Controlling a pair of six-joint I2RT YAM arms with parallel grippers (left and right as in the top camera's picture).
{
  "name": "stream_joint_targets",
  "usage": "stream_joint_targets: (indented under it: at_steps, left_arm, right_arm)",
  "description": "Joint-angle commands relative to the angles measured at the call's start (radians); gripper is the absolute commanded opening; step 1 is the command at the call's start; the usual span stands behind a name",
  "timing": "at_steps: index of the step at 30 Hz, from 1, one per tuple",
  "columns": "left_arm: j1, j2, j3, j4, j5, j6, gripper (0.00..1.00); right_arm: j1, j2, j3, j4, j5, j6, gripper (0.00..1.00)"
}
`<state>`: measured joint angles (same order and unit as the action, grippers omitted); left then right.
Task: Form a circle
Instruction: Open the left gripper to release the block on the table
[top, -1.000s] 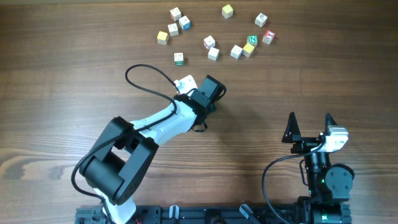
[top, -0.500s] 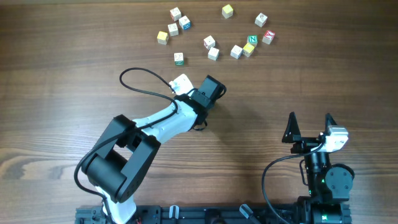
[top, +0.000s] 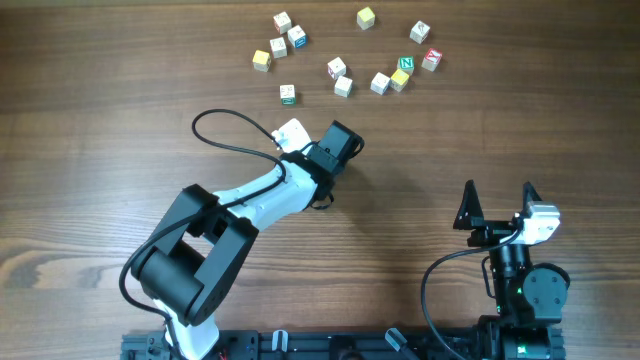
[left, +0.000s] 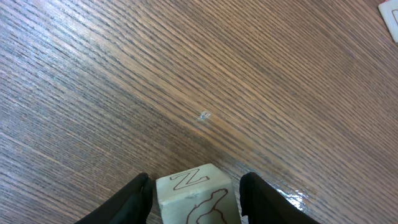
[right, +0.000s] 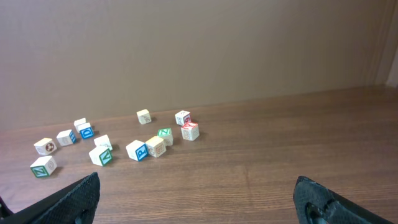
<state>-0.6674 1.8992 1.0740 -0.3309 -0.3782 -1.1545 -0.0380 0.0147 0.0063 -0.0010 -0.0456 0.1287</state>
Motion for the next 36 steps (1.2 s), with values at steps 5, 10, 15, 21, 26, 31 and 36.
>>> stream_joint_targets:
  at_steps: [5,10,15,21,26,31,36]
  left_arm:
    - [0.005,0.017,0.0,0.006,-0.032,-0.064,0.48]
    - [0.005,0.017,0.0,0.006,-0.032,-0.09,0.45]
    - [0.005,0.017,0.0,0.005,-0.039,-0.118,0.44]
    - [0.005,0.017,0.0,0.002,-0.039,-0.145,0.43]
    - [0.005,0.017,0.0,0.0,-0.039,-0.191,0.4]
    - [0.014,0.017,0.0,-0.002,-0.04,-0.208,0.39]
    - [0.035,0.017,0.0,-0.018,-0.038,-0.284,0.4]
  right_arm:
    - [0.005,-0.007,-0.001,0.002,-0.016,-0.014,1.0]
    - [0.005,-0.007,-0.001,0.002,-0.016,-0.014,1.0]
    - [0.005,-0.007,-0.001,0.002,-0.016,-0.014,1.0]
    - [0.005,-0.007,-0.001,0.002,-0.016,-0.014,0.99]
    - [0.005,-0.007,-0.001,0.002,-0.016,-0.014,1.0]
    - [0.005,-0.007,-0.001,0.002,-0.016,-0.015,1.0]
    - [0.005,-0.007,-0.001,0.002,-0.016,-0.014,1.0]
